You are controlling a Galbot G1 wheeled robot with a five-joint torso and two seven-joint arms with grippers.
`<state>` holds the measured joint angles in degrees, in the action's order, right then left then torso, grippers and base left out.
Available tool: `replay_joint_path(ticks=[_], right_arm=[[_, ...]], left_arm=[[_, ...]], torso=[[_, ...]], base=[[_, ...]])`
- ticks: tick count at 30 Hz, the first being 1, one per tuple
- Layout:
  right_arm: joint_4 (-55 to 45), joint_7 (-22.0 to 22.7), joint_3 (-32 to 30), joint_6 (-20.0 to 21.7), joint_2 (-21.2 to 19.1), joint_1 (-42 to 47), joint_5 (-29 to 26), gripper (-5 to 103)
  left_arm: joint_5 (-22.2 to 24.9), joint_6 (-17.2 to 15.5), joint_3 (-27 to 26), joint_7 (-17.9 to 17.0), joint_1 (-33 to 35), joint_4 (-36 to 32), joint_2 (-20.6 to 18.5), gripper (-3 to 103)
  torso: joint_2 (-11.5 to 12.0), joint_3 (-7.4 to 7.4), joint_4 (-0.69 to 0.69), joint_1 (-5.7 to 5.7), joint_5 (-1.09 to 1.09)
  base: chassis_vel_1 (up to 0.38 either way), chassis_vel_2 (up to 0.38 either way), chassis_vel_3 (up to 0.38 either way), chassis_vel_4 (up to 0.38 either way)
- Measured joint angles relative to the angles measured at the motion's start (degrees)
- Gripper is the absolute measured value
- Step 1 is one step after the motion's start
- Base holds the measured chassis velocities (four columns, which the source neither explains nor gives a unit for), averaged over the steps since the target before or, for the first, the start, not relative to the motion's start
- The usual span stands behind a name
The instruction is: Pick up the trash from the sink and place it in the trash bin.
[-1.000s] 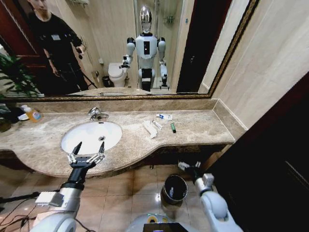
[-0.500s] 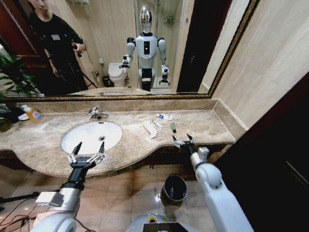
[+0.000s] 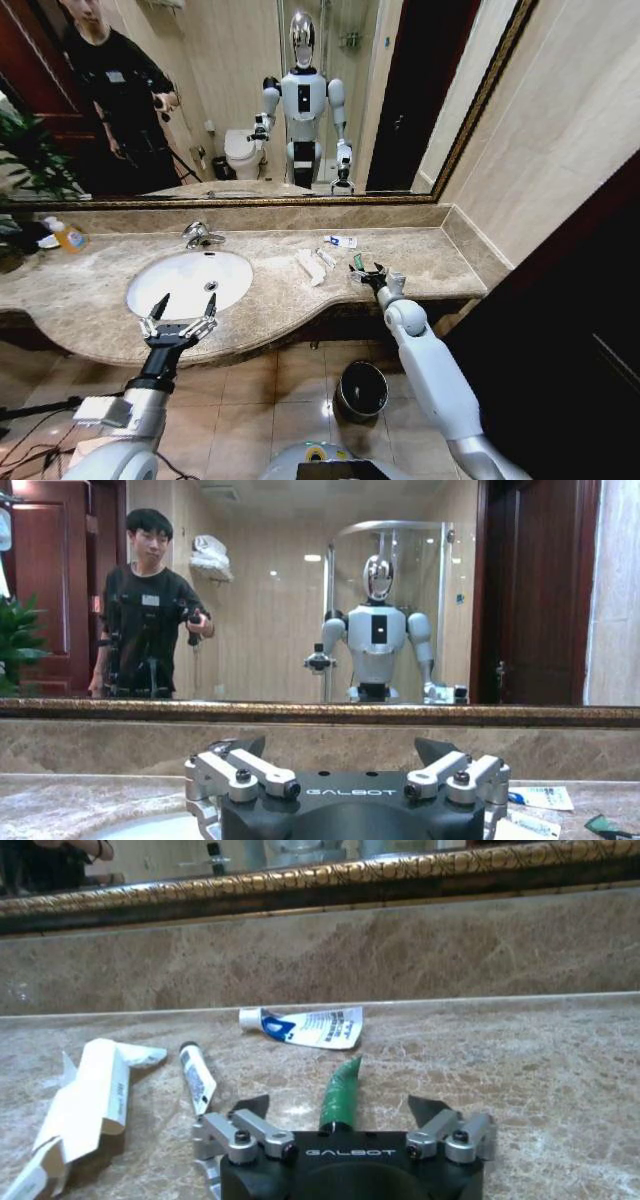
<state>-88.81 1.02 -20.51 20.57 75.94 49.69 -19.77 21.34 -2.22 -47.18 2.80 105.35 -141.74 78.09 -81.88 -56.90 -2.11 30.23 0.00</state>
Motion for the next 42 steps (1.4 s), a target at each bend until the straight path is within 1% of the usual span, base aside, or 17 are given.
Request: replay_joint_path(ticks=[1,3,4,8,10,13,14,16,17,19,20,33,42], right_arm=[[0.00,0.00,0.00,0.00,0.00,0.00,0.00,93],[0.52,0.18,0.14,0.01,0.20,-0.33,0.00,85],[0.52,0.18,0.14,0.01,0.20,-0.33,0.00,85],[0.65,0.47,0.05,0.01,0.46,-0.07,0.11,63],[0.66,0.49,0.03,0.01,0.42,0.09,0.15,63],[0.65,0.53,-0.04,-0.14,0.14,0.52,0.21,47],[0.65,0.53,-0.04,-0.14,0.14,0.52,0.21,47],[0.62,0.62,-0.14,-0.33,0.17,0.77,0.28,35],[0.62,0.62,-0.14,-0.33,0.17,0.77,0.28,35],[0.43,0.88,-0.16,-0.40,0.34,0.99,0.33,25],[0.33,0.98,-0.16,-0.42,0.43,1.06,0.36,22],[-2.41,1.71,-0.07,-0.37,0.54,1.84,0.29,21],[-7.28,1.87,-0.64,0.34,-1.30,4.65,-0.75,21]], left_arm=[[0.00,0.00,0.00,0.00,0.00,0.00,0.00,100],[0.00,0.00,0.00,0.00,0.00,0.00,0.00,100],[0.00,0.00,0.00,0.00,0.00,0.00,0.00,100],[0.00,0.00,0.00,0.00,0.00,0.00,0.00,100],[0.00,0.00,0.00,0.00,0.00,0.00,0.00,100],[0.00,0.00,0.00,0.00,0.00,0.00,0.00,100],[0.00,0.00,0.00,0.00,0.00,0.00,0.00,100],[0.00,0.00,0.00,0.00,0.00,0.00,0.00,100],[0.00,0.00,0.00,0.00,0.00,0.00,0.00,100],[0.00,0.00,0.00,0.00,0.00,0.00,0.00,100],[0.00,0.00,0.00,0.00,0.00,0.00,0.00,100],[0.00,0.00,0.00,0.00,0.00,0.00,0.00,100],[0.00,0.00,0.00,0.00,0.00,0.00,0.00,100]], torso=[[0.00,0.00,0.00,0.00,0.00],[0.00,0.00,0.00,0.00,0.00],[0.00,0.00,0.00,0.00,0.00],[0.00,0.00,0.00,0.00,0.00],[0.00,0.00,0.00,-0.01,0.00],[0.00,0.00,0.00,-0.01,0.00],[0.00,0.00,0.00,-0.01,0.00],[0.00,0.00,0.00,-0.01,0.00],[0.00,0.00,0.00,-0.01,0.00],[0.00,0.00,0.00,-0.01,0.00],[0.00,0.00,0.00,-0.01,0.00],[0.00,0.01,0.00,-0.01,0.00],[0.00,0.01,0.00,-0.01,0.00]], base=[[0.000,0.000,0.000,0.000],[0.000,0.000,0.000,0.000],[0.000,0.000,0.000,0.000],[0.000,0.000,0.000,0.000],[0.000,0.000,0.000,0.000],[0.000,0.000,0.000,0.000],[0.000,0.000,0.000,0.000],[0.000,0.000,0.000,0.000],[0.000,0.000,0.000,0.000],[0.000,0.000,0.000,0.000],[0.000,0.000,0.000,0.000],[0.000,0.000,0.000,0.000],[0.000,0.000,0.000,0.000]])
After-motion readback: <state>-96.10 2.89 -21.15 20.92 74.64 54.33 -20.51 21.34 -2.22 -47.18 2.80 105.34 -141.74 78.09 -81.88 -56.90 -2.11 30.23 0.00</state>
